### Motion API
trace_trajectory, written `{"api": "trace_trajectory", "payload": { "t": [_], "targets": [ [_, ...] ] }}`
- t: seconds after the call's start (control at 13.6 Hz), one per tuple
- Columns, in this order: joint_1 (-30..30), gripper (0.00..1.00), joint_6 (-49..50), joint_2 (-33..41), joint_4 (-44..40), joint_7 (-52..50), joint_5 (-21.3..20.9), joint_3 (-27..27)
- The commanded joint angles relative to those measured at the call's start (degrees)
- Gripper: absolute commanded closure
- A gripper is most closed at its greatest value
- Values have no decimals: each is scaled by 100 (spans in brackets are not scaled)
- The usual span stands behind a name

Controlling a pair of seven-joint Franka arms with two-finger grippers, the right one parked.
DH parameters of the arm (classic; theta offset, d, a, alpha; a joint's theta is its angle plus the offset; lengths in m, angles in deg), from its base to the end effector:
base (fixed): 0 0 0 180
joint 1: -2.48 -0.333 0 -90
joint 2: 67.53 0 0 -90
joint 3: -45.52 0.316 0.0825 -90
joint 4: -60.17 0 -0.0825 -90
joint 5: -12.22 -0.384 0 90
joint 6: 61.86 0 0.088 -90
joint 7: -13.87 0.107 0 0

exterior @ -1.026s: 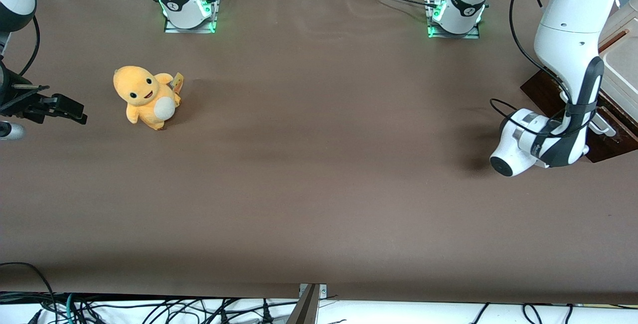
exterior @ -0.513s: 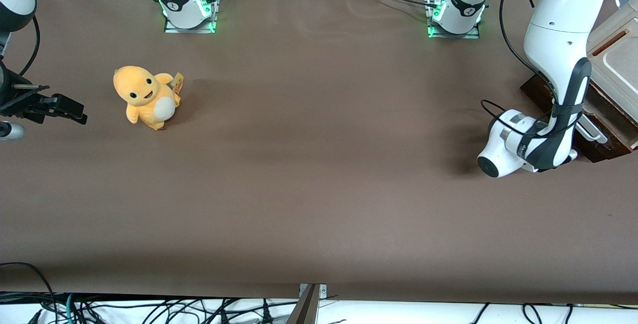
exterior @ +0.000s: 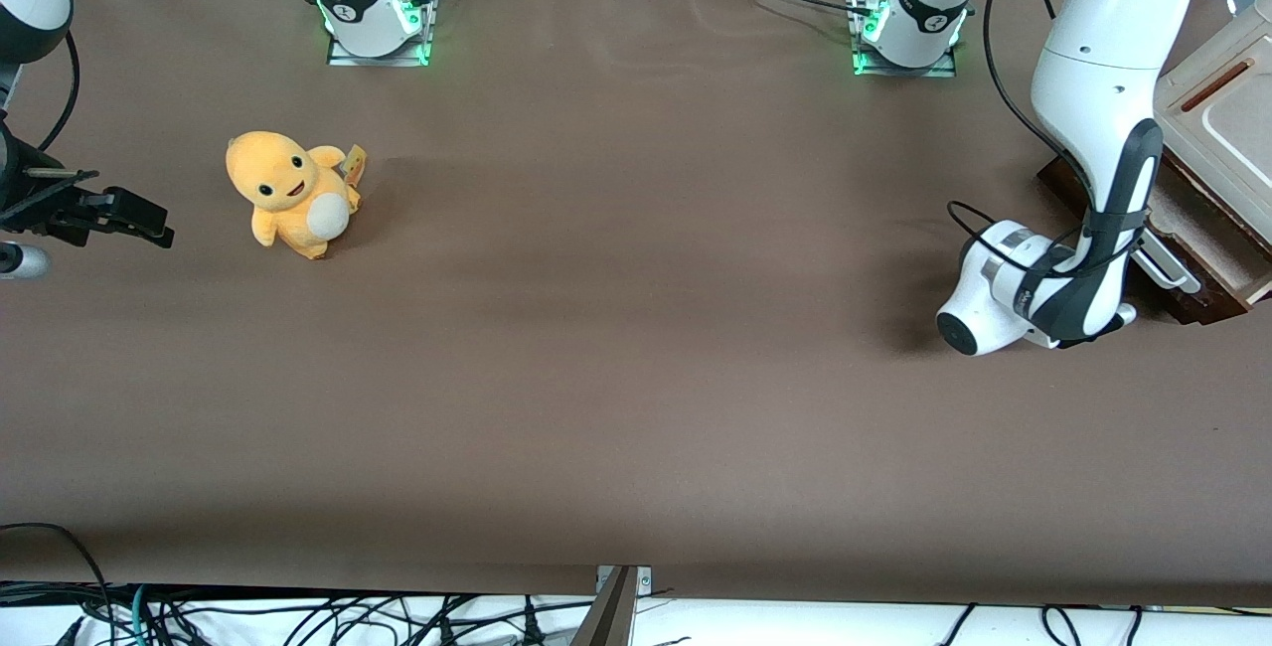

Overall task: Open lower drawer with left arm only
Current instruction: 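Pull the gripped handle outward to slide the lower drawer open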

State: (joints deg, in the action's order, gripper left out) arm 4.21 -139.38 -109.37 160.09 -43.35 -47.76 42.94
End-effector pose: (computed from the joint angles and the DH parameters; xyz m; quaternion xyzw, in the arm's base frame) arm 0.5705 0.0659 0.1724 -0.7399 -0.1777 0.1618 0.6283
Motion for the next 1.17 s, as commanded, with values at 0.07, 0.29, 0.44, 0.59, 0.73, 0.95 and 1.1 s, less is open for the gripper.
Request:
{"api": "trace_trajectory", "payload": {
  "t": [0.07, 0.29, 0.44, 0.59, 0.73, 0.95, 1.1],
  "targets": [
    [143, 88, 114, -53, -236, 98, 49, 56],
    [179, 88, 114, -61, -245, 106, 49, 47],
    [179, 88, 114, -79, -245, 98, 49, 56],
    [179, 88, 114, -88, -245, 98, 49, 56],
    [179, 88, 114, -96, -245, 63, 49, 56],
    [187, 88, 105, -158, -254, 54, 31, 56],
    [196, 88, 114, -149, -289, 54, 31, 56]
  ]
}}
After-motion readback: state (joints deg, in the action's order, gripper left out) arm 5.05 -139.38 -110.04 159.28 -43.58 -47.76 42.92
